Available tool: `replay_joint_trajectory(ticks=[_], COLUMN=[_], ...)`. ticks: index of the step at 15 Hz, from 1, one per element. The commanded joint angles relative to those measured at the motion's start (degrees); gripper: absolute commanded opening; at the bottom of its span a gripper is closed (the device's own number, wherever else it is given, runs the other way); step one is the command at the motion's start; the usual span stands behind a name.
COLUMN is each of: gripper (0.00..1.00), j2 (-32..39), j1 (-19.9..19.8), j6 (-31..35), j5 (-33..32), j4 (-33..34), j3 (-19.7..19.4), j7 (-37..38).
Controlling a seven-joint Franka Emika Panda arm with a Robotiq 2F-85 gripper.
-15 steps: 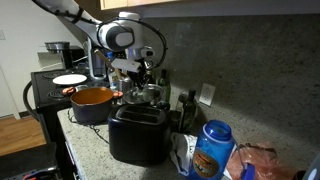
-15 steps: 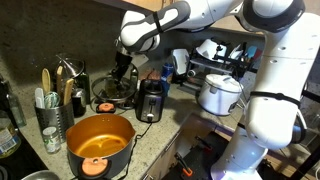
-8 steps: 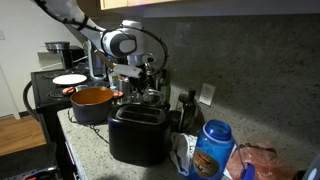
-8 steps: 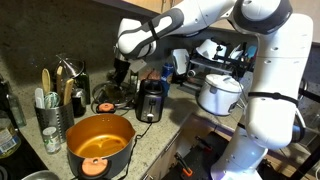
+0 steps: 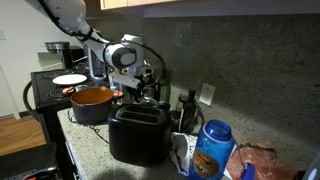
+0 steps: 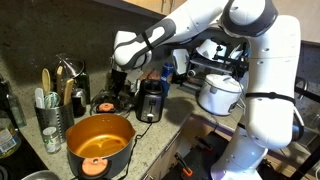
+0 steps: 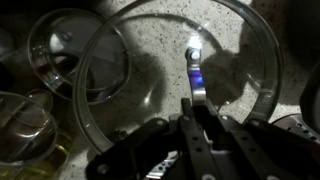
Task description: Take the lid off the pot and put it on the counter
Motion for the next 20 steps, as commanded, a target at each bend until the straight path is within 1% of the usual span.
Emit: replay_joint_trajectory(ticks=[1, 5, 8, 10, 11, 15, 18, 20], gripper=[0.07, 0.07, 0.07, 0.41, 0.46, 0.76, 1.0, 1.0], j2=[0.4, 1.9, 2.8, 2.9, 2.7, 1.5, -0.5, -2.3], j1=[-0.9, -1.7, -2.9, -3.6, -3.8, -3.5, -2.8, -1.9], j6=[2.0, 3.3, 3.7, 3.2, 2.9, 1.7, -0.7, -3.9], j5=[1.5, 3.6, 7.5, 8.9, 9.4, 8.6, 7.8, 7.2], j4=[-0.9, -2.1, -2.8, -2.7, -2.6, -2.3, -1.9, -1.5], j3=[1.3, 2.3, 3.8, 4.3, 4.4, 4.3, 4.4, 4.7], j7=[-0.8, -1.9, -4.5, -5.6, -5.9, -5.3, -4.7, -3.9])
